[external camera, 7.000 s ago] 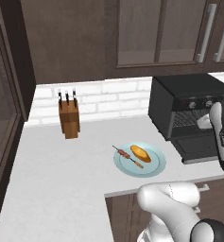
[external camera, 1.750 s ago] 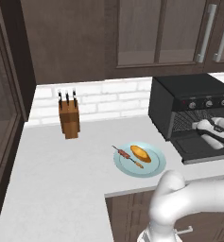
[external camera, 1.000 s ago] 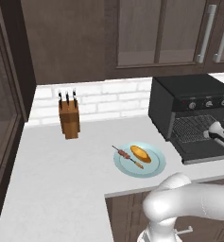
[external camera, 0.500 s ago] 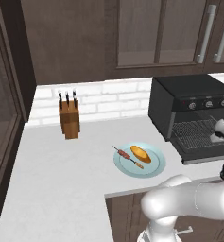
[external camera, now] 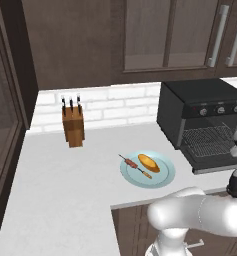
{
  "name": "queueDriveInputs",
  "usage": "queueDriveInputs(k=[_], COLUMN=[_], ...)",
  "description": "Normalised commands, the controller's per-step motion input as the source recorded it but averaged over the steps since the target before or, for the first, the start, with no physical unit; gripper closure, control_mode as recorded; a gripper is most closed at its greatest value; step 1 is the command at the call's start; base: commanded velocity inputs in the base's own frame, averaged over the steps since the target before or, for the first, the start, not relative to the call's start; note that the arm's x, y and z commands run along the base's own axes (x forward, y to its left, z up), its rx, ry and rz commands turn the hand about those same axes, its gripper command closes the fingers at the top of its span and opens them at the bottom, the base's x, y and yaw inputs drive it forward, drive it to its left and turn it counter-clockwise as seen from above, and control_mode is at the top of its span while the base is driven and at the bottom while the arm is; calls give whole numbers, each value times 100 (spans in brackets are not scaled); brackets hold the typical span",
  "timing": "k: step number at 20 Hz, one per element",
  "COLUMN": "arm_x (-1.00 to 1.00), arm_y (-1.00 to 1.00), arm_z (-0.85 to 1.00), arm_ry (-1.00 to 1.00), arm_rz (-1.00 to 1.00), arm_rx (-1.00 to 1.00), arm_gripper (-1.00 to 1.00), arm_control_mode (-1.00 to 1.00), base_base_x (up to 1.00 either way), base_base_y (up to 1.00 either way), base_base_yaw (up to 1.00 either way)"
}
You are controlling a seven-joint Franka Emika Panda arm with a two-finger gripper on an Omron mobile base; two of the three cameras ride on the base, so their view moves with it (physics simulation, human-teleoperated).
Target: Pick up the kebab skewer and baguette bread, and place them inside the toaster oven. Close the toaster oven door and start by setting the timer.
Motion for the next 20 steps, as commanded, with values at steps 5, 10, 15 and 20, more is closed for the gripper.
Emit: queueDriveInputs(k=[5,10,15,20], arm_x=[-68,-18,0,0], arm_y=[7,54,98,98], arm_z=[60,54,51,50], arm_ry=[0,5,9,18], arm_rz=[2,3,10,15], arm_rx=[0,0,0,0], arm_gripper=[-100,-100,-100,-100], arm_control_mode=[-100,-100,-100,-100], base_base_x=[0,0,0,0], base_base_y=[0,0,0,0], base_base_yaw=[0,0,0,0])
